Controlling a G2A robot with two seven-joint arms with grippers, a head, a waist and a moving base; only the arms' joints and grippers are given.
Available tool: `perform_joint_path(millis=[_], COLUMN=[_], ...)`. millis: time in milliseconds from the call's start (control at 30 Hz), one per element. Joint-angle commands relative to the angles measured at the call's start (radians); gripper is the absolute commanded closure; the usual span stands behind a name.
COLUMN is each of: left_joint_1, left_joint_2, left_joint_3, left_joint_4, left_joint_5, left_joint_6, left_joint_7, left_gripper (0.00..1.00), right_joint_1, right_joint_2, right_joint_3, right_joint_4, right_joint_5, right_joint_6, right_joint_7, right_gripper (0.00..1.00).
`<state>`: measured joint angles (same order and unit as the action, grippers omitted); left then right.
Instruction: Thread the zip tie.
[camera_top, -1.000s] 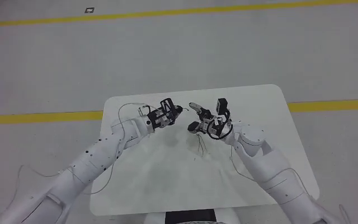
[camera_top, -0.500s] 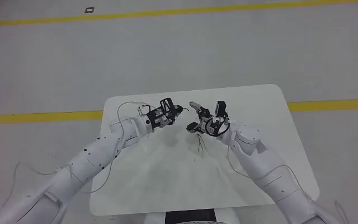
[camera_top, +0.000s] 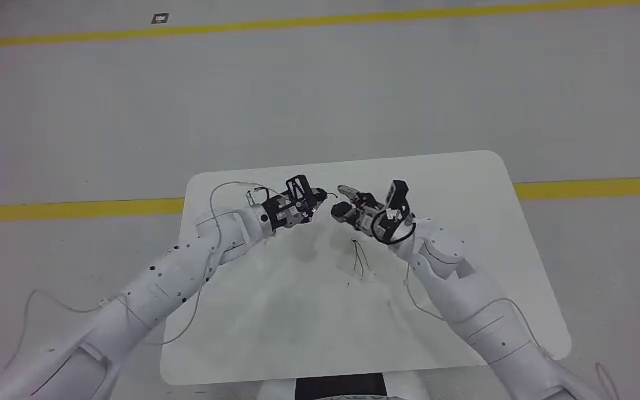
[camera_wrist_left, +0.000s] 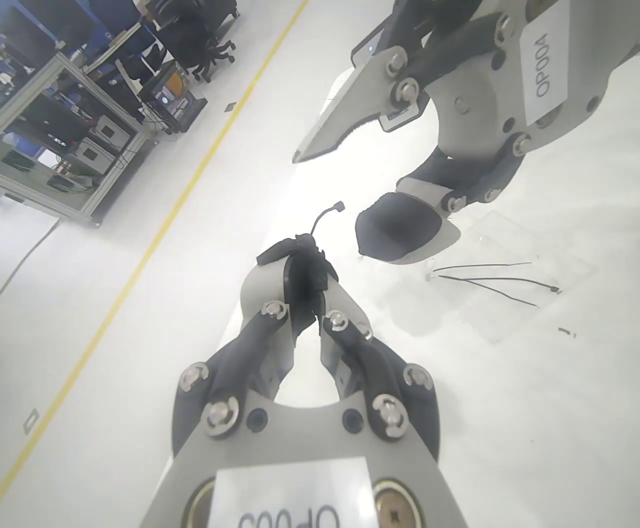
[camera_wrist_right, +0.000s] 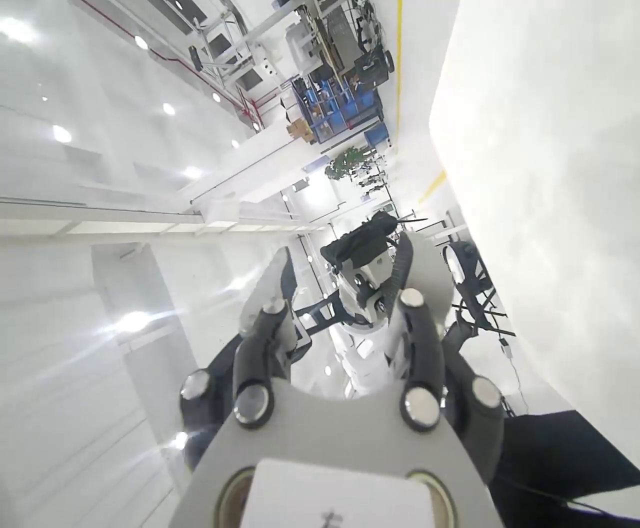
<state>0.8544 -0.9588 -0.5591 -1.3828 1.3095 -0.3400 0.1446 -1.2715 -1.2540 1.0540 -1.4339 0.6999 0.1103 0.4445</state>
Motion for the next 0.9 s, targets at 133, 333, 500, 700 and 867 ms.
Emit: perform_joint_path(millis=[133,333,500,700,867], left_joint_1=[0.000,0.000,0.000,0.000,0.000], left_joint_2=[0.000,0.000,0.000,0.000,0.000], left_joint_3=[0.000,0.000,0.000,0.000,0.000], left_joint_4=[0.000,0.000,0.000,0.000,0.000], left_joint_5=[0.000,0.000,0.000,0.000,0.000], left_joint_6=[0.000,0.000,0.000,0.000,0.000], left_joint_7=[0.000,0.000,0.000,0.000,0.000], left_gripper=[1.00,1.00,1.00,1.00,1.00], right_joint_1=[0.001,0.003,0.006,0.004,0.002], right_joint_2=[-0.005,-0.010,-0.013,-0.015,-0.016], right_joint_3=[-0.010,-0.009,-0.007,-0.002,0.004], right_joint_4=[-0.001,0.009,0.013,0.016,0.015], right_joint_5=[-0.026,-0.030,-0.040,-0.045,-0.054], right_joint_6=[-0.020,-0.036,-0.042,-0.044,-0.046], right_joint_7=[-0.009,-0.021,-0.023,-0.015,-0.012], right_gripper=[0.74,0.80,0.82,0.84,0.90])
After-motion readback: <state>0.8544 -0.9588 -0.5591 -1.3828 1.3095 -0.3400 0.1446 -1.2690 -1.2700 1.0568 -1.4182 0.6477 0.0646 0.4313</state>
